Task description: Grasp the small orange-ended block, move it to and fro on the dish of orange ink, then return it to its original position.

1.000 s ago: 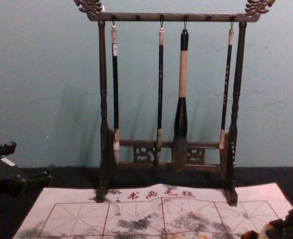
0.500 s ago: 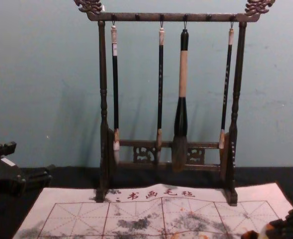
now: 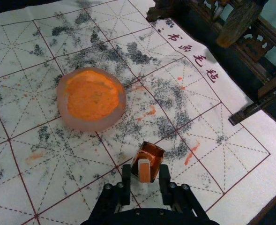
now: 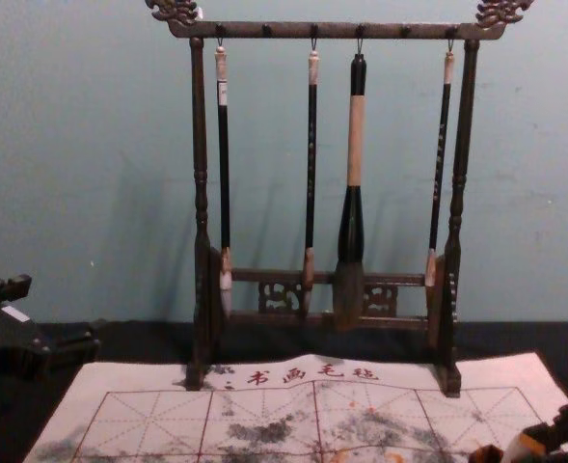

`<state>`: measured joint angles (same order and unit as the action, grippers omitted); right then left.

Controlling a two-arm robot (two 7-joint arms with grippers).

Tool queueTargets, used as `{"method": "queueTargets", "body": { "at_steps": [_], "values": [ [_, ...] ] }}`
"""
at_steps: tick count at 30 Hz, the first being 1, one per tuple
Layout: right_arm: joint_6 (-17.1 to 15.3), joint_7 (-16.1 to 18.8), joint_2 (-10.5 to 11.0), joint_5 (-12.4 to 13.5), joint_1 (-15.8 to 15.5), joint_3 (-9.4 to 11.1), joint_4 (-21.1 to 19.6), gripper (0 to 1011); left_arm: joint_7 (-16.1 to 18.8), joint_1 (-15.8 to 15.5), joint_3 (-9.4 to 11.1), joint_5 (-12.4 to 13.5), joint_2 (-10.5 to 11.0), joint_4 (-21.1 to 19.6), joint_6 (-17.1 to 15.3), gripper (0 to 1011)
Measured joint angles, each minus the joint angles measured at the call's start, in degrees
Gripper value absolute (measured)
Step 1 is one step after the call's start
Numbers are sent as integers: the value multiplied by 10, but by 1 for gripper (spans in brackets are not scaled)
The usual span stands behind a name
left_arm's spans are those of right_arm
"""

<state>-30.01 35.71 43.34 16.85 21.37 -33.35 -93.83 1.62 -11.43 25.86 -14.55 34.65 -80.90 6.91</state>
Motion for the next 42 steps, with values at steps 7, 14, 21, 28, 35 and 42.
{"method": "queueTargets", "body": {
  "at_steps": [7, 14, 21, 28, 35, 42],
  "values": [
    [0, 0, 0, 0, 0, 0, 0, 526, 0, 0, 0, 0, 0, 0, 0, 1001],
    [1, 0, 0, 0, 0, 0, 0, 724, 0, 0, 0, 0, 0, 0, 0, 1001],
    [1, 0, 0, 0, 0, 1, -1, 938, 0, 0, 0, 0, 0, 0, 0, 1001],
    [1, 0, 0, 0, 0, 1, -1, 1002, 0, 0, 0, 0, 0, 0, 0, 1001],
    [22, -27, -3, -5, -16, 18, -20, 1002, 0, 0, 0, 0, 0, 0, 0, 1001],
    [89, -103, -22, -12, -67, 69, -47, 1002, 0, 0, 0, 0, 0, 0, 0, 1001]
  ]
}}
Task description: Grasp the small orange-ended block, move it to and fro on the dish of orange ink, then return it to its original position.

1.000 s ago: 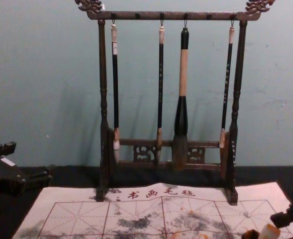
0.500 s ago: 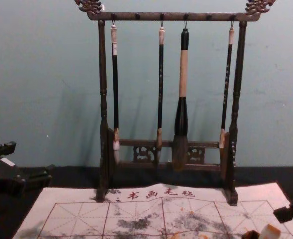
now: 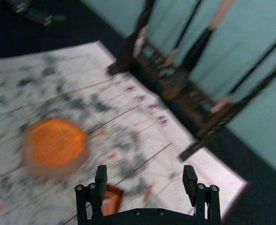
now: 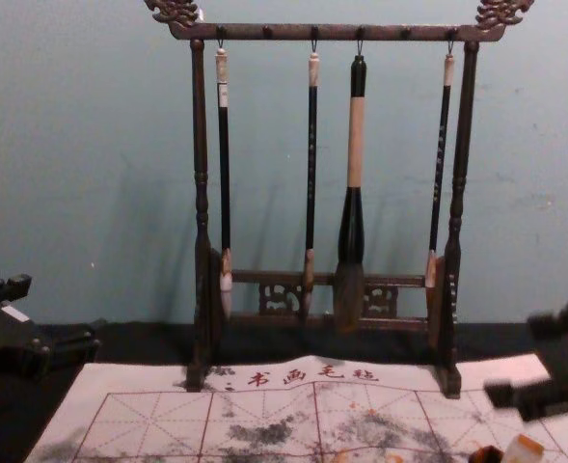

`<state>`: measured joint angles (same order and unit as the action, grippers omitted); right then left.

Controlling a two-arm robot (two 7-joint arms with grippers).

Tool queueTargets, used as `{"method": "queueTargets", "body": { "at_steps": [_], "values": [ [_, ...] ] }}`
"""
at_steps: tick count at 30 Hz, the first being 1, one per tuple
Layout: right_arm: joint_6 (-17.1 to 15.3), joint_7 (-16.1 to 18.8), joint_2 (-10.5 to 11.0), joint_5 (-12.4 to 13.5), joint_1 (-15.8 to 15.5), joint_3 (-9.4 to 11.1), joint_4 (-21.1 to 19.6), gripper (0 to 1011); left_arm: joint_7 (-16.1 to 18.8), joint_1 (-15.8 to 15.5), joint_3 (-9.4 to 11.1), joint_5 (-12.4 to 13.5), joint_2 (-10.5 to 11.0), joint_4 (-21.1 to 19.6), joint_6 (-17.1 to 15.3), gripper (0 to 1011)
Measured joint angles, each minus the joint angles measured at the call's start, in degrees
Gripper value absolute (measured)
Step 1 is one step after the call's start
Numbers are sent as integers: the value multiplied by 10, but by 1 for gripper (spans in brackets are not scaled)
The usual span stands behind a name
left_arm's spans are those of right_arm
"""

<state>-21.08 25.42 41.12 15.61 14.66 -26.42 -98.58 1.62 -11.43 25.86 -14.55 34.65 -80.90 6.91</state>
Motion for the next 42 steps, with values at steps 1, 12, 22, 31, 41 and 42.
{"method": "queueTargets", "body": {
  "at_steps": [1, 12, 22, 31, 41, 42],
  "values": [
    [6, -11, -4, -2, -6, 6, -2, 1002, 0, 0, 0, 0, 0, 0, 0, 1001],
    [47, -213, -72, -100, -75, 36, -1, 1002, 0, 0, 0, 0, 0, 0, 0, 1002],
    [87, -291, -127, -154, -95, 35, 76, 1003, 0, 0, 0, 0, 0, 0, 0, 1002],
    [95, -281, -138, -161, -96, 40, 94, 1003, 0, 0, 0, 0, 0, 0, 0, 1001],
    [95, -284, -138, -161, -96, 39, 93, 1002, 0, 0, 0, 0, 0, 0, 0, 1002],
    [95, -284, -138, -161, -96, 39, 93, 1002, 0, 0, 0, 0, 0, 0, 0, 1001]
  ]
}}
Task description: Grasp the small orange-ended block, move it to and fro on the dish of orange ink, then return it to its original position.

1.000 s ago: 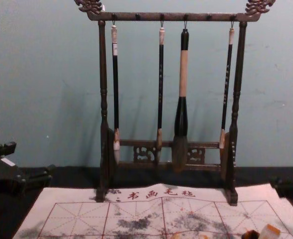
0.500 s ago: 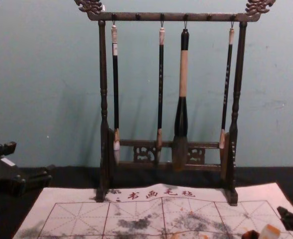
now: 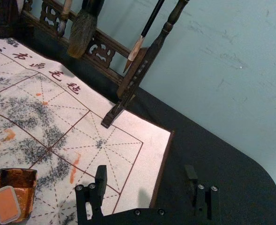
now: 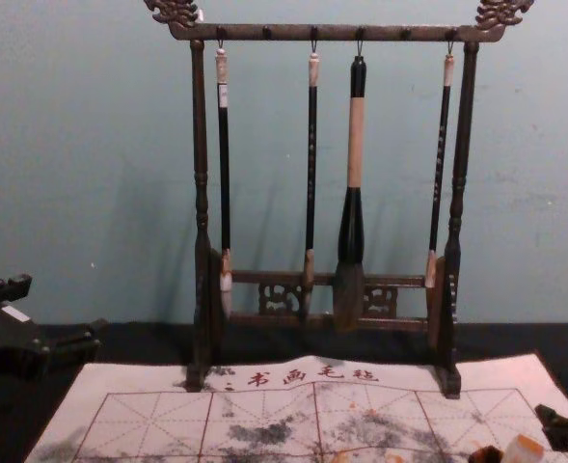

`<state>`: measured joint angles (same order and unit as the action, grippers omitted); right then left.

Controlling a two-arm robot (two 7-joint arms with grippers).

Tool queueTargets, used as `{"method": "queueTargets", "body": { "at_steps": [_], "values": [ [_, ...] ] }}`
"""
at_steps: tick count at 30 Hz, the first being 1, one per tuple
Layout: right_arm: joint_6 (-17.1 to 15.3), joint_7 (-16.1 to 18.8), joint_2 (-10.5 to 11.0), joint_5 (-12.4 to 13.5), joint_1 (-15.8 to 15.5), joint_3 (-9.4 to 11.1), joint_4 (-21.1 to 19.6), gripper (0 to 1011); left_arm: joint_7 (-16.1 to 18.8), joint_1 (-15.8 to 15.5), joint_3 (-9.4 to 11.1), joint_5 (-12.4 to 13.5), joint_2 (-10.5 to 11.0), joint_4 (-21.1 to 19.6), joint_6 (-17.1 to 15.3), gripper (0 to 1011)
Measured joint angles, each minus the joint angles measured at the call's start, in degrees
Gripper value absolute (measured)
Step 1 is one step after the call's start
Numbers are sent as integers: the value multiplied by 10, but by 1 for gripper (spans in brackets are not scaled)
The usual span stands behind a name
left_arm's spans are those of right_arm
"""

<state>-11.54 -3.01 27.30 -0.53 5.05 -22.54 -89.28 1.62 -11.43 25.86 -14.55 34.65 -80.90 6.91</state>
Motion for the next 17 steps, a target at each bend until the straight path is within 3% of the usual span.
{"method": "queueTargets", "body": {
  "at_steps": [17],
  "values": [
    [0, -3, 1, 0, 0, -1, -1, 1002, 0, 0, 0, 0, 0, 0, 0, 1001]
  ]
}}
